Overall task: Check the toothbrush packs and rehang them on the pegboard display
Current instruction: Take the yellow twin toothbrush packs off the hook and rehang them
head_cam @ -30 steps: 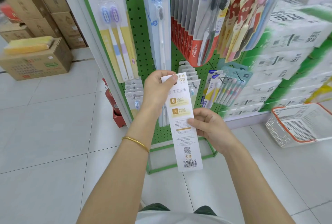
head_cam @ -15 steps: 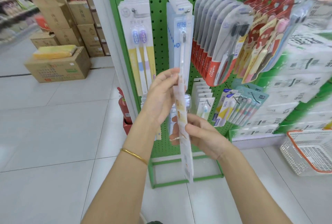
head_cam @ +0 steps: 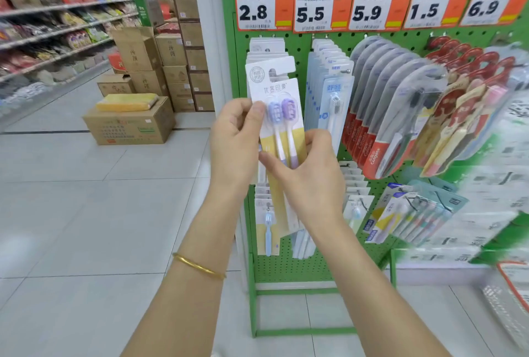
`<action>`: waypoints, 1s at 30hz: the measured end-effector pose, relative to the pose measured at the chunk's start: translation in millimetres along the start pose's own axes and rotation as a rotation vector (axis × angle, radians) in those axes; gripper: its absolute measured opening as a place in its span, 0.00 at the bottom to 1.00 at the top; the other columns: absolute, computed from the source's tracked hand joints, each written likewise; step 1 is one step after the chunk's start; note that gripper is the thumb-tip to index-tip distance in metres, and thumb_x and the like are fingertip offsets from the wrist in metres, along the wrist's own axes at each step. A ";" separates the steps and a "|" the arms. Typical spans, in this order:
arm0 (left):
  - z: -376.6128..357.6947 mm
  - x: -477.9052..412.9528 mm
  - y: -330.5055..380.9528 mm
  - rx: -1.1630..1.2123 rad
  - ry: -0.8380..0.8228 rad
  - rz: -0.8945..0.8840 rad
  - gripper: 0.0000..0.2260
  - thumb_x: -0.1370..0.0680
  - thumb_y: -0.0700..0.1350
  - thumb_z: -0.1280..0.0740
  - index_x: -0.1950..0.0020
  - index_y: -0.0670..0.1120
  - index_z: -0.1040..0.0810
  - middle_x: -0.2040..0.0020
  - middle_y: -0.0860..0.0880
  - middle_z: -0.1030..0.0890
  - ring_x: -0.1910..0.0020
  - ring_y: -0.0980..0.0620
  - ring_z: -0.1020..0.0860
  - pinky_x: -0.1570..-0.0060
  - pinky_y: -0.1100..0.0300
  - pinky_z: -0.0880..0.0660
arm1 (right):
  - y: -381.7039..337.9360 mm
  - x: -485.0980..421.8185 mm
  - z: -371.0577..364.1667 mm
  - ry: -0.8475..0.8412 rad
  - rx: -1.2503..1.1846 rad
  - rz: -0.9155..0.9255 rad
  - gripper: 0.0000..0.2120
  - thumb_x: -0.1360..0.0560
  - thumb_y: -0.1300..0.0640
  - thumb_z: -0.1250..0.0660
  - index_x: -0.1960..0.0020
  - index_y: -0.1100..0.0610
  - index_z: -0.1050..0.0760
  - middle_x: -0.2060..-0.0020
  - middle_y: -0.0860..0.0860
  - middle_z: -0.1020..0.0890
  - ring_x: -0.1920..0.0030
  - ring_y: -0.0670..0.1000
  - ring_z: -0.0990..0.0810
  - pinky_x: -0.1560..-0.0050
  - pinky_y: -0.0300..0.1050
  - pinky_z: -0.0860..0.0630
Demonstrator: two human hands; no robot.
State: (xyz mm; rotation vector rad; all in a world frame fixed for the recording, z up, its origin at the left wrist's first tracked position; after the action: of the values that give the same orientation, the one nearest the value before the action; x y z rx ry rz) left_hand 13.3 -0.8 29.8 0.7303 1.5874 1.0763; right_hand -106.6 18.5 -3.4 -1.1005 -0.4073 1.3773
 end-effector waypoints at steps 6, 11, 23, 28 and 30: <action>4.9 -23.7 2.2 -0.044 0.018 -0.011 0.10 0.19 0.42 0.38 0.61 0.49 0.25 0.65 0.54 0.26 0.64 0.57 0.28 0.57 0.56 0.27 | -7.8 -11.2 -11.9 0.032 -0.082 0.032 0.20 0.30 0.41 0.29 0.51 0.49 0.37 0.60 0.42 0.27 0.63 0.38 0.28 0.65 0.42 0.33; 2.7 -32.5 -5.5 -0.104 0.030 -0.005 0.08 0.21 0.42 0.36 0.60 0.49 0.25 0.66 0.56 0.27 0.67 0.63 0.29 0.56 0.54 0.24 | -0.5 -17.6 -21.2 0.026 -0.104 -0.004 0.19 0.29 0.42 0.30 0.51 0.51 0.37 0.60 0.44 0.28 0.64 0.39 0.28 0.64 0.44 0.33; 1.3 -54.3 -16.1 -0.236 0.055 -0.005 0.08 0.21 0.43 0.35 0.60 0.52 0.28 0.64 0.55 0.25 0.65 0.57 0.27 0.62 0.66 0.29 | 4.5 -40.7 -45.9 0.067 -0.069 0.022 0.18 0.25 0.45 0.33 0.52 0.56 0.37 0.59 0.48 0.31 0.61 0.50 0.26 0.61 0.52 0.26; 0.3 -61.0 -18.8 -0.244 0.048 0.004 0.07 0.21 0.43 0.35 0.59 0.50 0.27 0.64 0.56 0.25 0.65 0.60 0.27 0.61 0.65 0.27 | 5.0 -48.5 -52.9 0.077 -0.046 0.024 0.19 0.25 0.44 0.34 0.48 0.58 0.36 0.54 0.53 0.28 0.57 0.54 0.24 0.58 0.56 0.24; 0.3 -61.5 -20.2 -0.242 0.046 0.003 0.05 0.21 0.43 0.34 0.57 0.49 0.26 0.63 0.56 0.25 0.65 0.60 0.27 0.61 0.66 0.27 | 6.7 -49.8 -54.3 0.077 -0.020 0.028 0.20 0.25 0.43 0.35 0.47 0.58 0.36 0.52 0.53 0.27 0.55 0.55 0.23 0.58 0.56 0.24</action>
State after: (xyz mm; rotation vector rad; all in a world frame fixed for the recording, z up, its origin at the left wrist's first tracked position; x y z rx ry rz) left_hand 31.9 -62.4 36.8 0.5484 1.4619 1.2691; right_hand -78.5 -48.6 -17.3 -1.1755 -0.3515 1.3538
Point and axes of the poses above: each hand's wrist, its own x-axis away from the middle knuckle, its own z-axis out of the back of the hand, y = z × x, the point moved 4 cm from there along -x, towards the middle knuckle
